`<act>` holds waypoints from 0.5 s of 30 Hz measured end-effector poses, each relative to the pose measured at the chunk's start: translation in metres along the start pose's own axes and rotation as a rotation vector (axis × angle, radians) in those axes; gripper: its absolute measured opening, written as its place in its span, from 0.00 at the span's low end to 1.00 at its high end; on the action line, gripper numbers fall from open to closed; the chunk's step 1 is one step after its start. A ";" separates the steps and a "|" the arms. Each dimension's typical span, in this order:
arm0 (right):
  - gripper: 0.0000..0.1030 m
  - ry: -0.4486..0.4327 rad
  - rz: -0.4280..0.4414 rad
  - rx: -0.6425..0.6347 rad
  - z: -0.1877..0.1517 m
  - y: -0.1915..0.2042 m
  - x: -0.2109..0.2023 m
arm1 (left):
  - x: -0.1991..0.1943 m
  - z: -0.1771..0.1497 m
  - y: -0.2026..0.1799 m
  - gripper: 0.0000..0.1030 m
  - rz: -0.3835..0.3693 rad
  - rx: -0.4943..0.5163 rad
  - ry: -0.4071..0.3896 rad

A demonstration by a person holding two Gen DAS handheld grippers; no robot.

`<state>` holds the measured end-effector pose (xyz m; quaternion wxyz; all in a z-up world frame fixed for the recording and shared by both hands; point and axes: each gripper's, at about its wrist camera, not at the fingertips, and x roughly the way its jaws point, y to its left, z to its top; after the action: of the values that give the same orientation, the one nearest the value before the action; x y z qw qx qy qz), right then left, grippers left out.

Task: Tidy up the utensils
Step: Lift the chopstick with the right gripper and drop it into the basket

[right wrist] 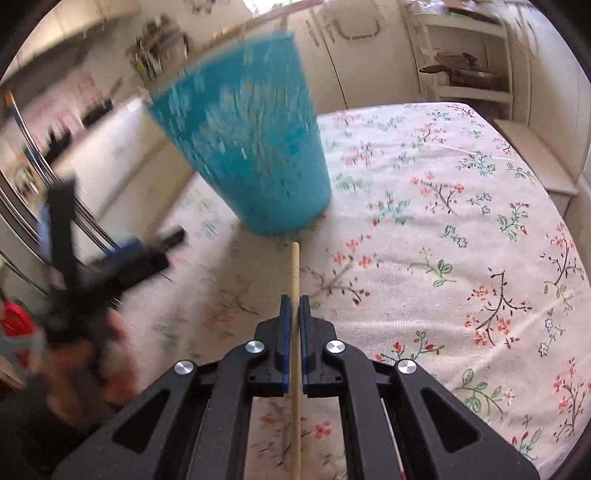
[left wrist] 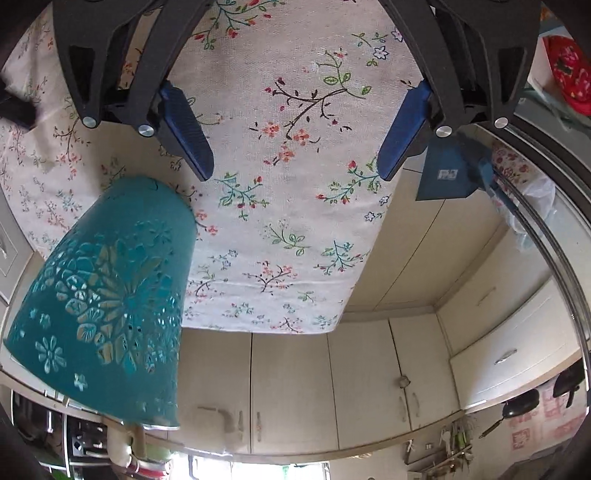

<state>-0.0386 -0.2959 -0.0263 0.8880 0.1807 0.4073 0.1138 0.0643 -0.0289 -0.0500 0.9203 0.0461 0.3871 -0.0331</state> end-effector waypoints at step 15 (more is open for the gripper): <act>0.05 -0.423 0.229 -0.018 0.134 0.061 -0.069 | 0.007 0.001 -0.003 0.86 0.013 0.008 0.036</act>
<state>0.0167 -0.2952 0.1268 0.9364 0.2377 0.1883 0.1768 0.0693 -0.0322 -0.0546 0.9131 0.0528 0.4033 -0.0277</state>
